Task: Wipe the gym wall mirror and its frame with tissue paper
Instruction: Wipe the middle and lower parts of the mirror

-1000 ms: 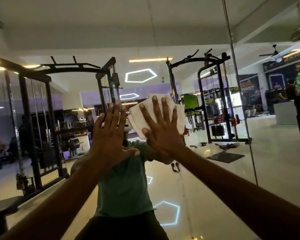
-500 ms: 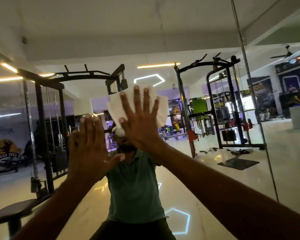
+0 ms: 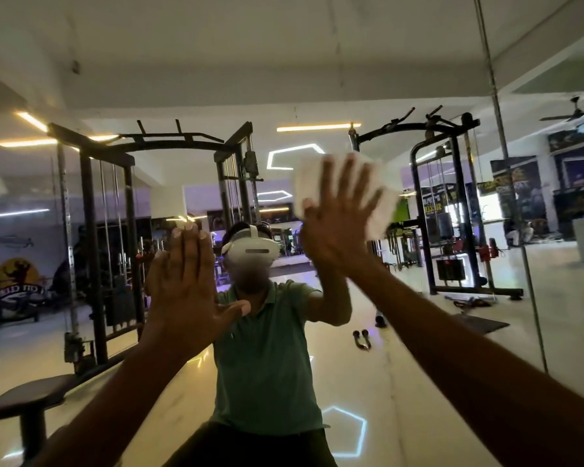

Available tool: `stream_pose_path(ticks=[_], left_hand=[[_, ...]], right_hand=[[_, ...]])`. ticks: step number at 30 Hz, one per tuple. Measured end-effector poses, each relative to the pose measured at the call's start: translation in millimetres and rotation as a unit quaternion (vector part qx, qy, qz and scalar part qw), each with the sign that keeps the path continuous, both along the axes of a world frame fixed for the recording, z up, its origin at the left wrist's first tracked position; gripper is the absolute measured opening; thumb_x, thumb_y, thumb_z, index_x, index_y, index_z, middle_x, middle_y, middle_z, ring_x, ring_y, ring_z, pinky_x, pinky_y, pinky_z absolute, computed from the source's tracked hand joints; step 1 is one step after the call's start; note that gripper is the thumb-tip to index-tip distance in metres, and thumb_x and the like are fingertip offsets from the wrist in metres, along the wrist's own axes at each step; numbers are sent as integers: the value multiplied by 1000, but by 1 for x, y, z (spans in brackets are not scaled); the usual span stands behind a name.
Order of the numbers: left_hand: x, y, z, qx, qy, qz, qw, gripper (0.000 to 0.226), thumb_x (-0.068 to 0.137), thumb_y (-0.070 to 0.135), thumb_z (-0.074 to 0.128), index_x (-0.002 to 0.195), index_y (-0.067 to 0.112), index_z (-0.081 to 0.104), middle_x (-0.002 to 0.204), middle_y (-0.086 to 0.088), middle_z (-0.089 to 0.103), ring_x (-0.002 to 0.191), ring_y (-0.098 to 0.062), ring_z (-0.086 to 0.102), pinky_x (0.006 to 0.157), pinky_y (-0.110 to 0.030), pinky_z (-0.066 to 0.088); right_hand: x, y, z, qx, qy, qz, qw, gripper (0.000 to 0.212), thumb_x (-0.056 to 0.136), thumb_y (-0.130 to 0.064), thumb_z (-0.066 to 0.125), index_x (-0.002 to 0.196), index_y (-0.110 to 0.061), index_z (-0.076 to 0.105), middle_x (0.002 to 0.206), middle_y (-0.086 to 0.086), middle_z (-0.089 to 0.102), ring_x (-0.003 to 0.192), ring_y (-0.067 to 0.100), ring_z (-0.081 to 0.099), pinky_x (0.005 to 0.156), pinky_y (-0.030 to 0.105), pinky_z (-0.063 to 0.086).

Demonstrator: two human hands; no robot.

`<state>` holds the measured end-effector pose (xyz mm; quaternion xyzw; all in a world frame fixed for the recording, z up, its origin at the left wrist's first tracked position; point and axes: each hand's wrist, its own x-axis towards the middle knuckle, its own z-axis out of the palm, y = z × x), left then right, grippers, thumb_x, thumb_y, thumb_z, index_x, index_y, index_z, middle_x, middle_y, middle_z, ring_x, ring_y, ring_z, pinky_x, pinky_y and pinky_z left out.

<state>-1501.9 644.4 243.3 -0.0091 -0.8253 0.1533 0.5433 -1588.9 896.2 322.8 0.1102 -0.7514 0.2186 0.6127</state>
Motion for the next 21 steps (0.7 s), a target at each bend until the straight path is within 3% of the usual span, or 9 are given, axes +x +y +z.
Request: stream_pose_path(ticks=[4,8,11,13,17,19,21], left_hand=[[-1,-2,2,0,-3,7,1000,121,82,93,17,163,7,-11,171,-21,-11,159,-39,-6,126,-59,8],[3,-4,2,-5,-7,-5,1000,121,83,92,23,163,7,-9,171,-18,-14,159,-36,-10,127,-53,3],[6,-7,2,-15,-6,-20,1000,121,83,90,26,164,7,-6,171,-16,-14,159,-33,-12,126,-46,-4],[7,-6,1,-9,-12,-29,999,121,82,90,26,164,7,-6,172,-16,-13,159,-34,-12,127,-50,-2],[4,2,-2,18,-13,-32,999,122,79,88,26,163,4,-4,171,-20,-12,159,-37,-10,126,-60,8],[3,1,-2,14,-11,-40,999,122,80,87,27,163,3,-2,171,-21,-10,159,-39,-8,125,-61,10],[5,-2,-1,8,-13,-43,999,121,81,88,26,163,3,-2,171,-20,-9,159,-38,-7,126,-61,11]], right_hand=[[25,-77,7,196,54,25,979,80,102,-60,31,168,-22,7,174,19,-4,159,45,-10,122,71,-2],[12,-37,12,305,87,19,948,71,105,-59,20,168,-27,9,175,13,-2,160,39,-10,125,66,-6],[-13,40,-7,233,37,5,972,75,103,-68,6,168,-30,-1,175,10,-12,160,37,-16,124,70,-3],[-21,77,-18,155,-17,3,988,80,99,-73,0,167,-31,-7,174,9,-18,159,37,-19,123,71,-3],[-13,40,-19,9,-62,-14,998,82,100,-65,16,167,-26,-9,173,16,-19,157,43,-18,122,72,-7],[0,-4,-25,44,-25,-28,998,81,101,-62,20,168,-22,-5,173,19,-15,158,46,-15,122,72,-7],[11,-36,-36,140,23,-9,990,80,104,-61,25,168,-21,2,173,20,-11,158,46,-12,122,73,-3]])
